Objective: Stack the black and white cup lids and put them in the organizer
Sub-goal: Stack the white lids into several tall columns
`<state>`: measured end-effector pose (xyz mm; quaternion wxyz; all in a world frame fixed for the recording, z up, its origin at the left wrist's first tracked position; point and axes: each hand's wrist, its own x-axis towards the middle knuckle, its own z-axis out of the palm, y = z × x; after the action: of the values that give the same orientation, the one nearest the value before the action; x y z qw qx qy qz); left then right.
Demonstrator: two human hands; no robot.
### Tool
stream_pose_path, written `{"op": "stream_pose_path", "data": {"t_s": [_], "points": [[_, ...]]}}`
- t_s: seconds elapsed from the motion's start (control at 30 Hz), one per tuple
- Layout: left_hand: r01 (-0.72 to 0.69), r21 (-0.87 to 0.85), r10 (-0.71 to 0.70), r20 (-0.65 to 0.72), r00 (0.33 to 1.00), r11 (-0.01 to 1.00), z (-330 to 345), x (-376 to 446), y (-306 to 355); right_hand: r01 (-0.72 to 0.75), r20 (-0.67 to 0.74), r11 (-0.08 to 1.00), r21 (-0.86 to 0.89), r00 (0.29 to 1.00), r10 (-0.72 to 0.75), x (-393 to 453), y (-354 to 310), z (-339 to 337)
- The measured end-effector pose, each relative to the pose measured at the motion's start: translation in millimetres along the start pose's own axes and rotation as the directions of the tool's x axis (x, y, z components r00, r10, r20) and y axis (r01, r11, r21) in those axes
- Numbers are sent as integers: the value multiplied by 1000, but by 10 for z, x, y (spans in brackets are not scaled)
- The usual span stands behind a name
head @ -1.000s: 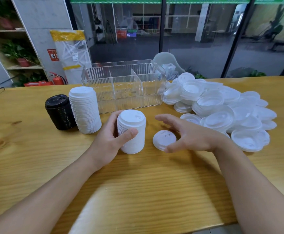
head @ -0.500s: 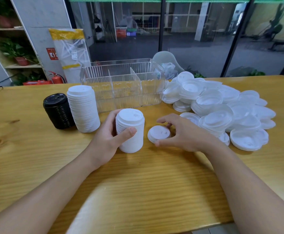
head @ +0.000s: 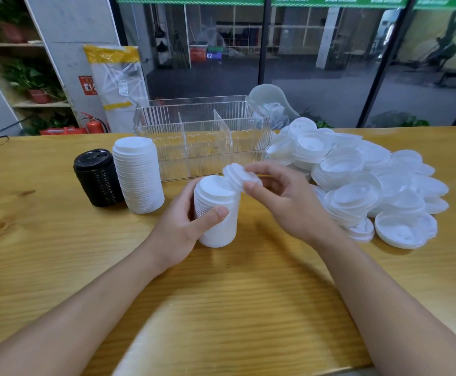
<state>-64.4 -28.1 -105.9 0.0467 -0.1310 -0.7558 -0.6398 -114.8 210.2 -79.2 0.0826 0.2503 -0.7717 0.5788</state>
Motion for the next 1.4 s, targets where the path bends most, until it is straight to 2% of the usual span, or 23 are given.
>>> {"op": "stream_pose_path", "data": {"t_s": [0.1, 0.33, 0.5, 0.67, 0.97, 1.03, 1.13, 1.17, 1.27, 1.4], "points": [[-1, 0, 1, 6, 1000, 1000, 13, 6, -12, 36, 79, 999, -11, 996, -35, 12, -53, 184], [-6, 46, 6, -1, 1000, 999, -8, 17, -30, 130, 154, 978, -165, 982, -105, 15, -120, 231], [-9, 55, 10, -11, 1000, 998, -22, 24, -50, 142, 175, 972, -186, 979, -109, 1, -120, 221], [-29, 47, 29, 1, 1000, 998, -23, 21, -61, 127, 166, 981, -147, 981, -102, -7, -101, 223], [-68, 23, 68, 6, 998, 997, -37, 17, -20, -13, 207, 993, 118, 978, -12, 30, -9, 179], [-65, -1, 65, -40, 997, 998, -68, 24, -18, -25, 148, 999, 31, 989, 20, 49, 89, 144], [-55, -14, 54, -104, 993, 998, -148, 37, -21, -10, 116, 951, -310, 992, 48, 63, 262, 129], [-61, -3, 60, -126, 990, 998, -177, 44, -22, -9, 126, 927, -376, 990, 61, 64, 295, 132], [-70, -15, 66, -187, 980, 997, -240, 58, -11, 30, 185, 868, -495, 980, 72, 121, 369, 184], [-77, -36, 68, -203, 977, 996, -260, 73, -27, 136, 246, 747, -650, 969, 38, 307, 422, 291]]}}
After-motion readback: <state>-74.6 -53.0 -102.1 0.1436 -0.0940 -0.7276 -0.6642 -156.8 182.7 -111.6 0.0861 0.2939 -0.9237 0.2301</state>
